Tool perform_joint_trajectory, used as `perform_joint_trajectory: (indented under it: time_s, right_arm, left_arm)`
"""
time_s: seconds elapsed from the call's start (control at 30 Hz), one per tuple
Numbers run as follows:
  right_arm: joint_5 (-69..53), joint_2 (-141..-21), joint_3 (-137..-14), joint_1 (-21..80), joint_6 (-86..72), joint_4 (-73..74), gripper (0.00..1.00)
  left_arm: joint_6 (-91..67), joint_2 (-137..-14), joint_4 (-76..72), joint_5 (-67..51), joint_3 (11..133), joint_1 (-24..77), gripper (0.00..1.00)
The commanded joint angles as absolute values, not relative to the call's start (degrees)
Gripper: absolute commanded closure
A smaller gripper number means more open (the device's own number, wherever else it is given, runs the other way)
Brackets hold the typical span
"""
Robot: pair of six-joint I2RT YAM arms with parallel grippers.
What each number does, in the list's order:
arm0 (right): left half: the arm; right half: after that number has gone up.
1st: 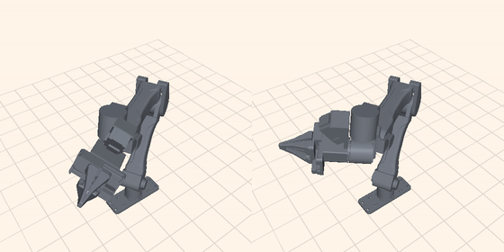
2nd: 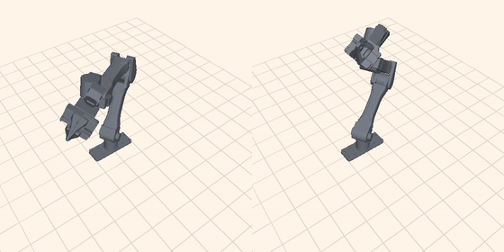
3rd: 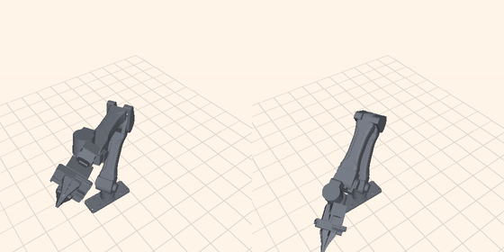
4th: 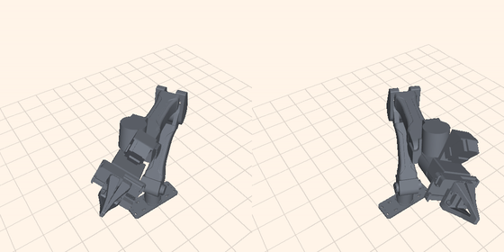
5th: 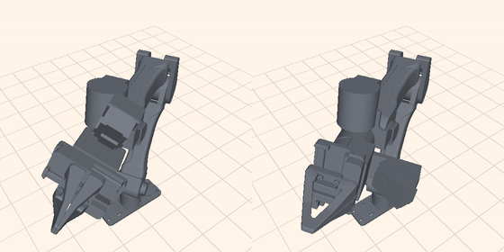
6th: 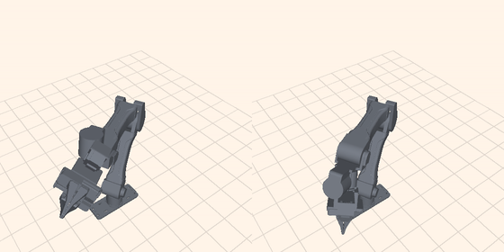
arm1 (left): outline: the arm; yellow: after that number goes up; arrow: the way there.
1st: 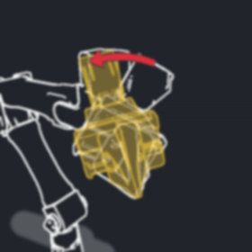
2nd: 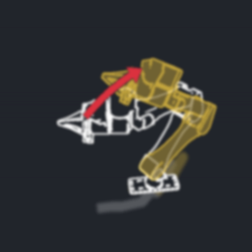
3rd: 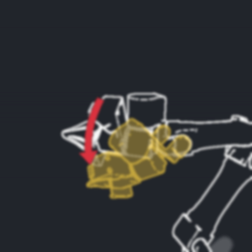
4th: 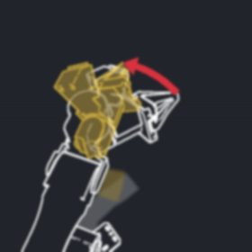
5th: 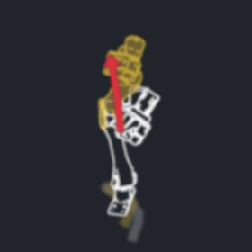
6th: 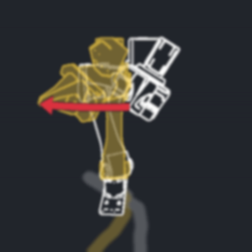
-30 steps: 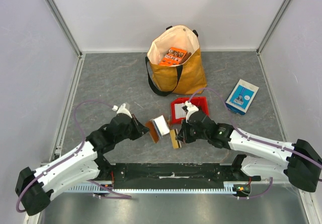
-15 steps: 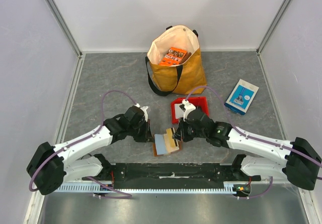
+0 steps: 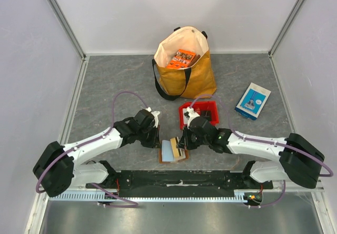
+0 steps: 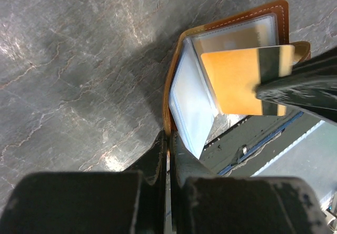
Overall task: Put the credit cards into the card holder
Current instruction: Turn over the card slot in the card holder, then insert the credit card into the card holder.
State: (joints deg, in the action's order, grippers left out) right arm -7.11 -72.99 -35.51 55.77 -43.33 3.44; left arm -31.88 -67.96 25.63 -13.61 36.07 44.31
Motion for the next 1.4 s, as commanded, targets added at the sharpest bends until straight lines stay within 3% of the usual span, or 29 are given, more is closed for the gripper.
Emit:
perform_joint_trajectory:
  time_s: [0.0,0.4,0.7,1.37]
  right_arm:
    - [-5.6,-74.1,-29.5,56.7,-52.0,-6.0,1.00]
    - [-3.1,-76.3,-18.8,56.8,-55.9,-23.2,1.00]
    - [-4.3,-75.3,-19.6,53.1,-51.2,-21.1,1.00]
    - [-8.6,-79.0,-20.5,52.2,-48.1,-14.9,1.00]
  left_arm:
    - [-32.3,-67.9,20.8,-10.2,36.2,44.1,0.98]
    - [-33.5,-69.2,13.4,-9.6,28.7,44.0,0.98]
    - [-28.9,-75.7,13.3,-10.9,30.9,43.9,0.98]
    - [-31.0,-75.4,11.5,-8.4,30.8,42.5,0.98]
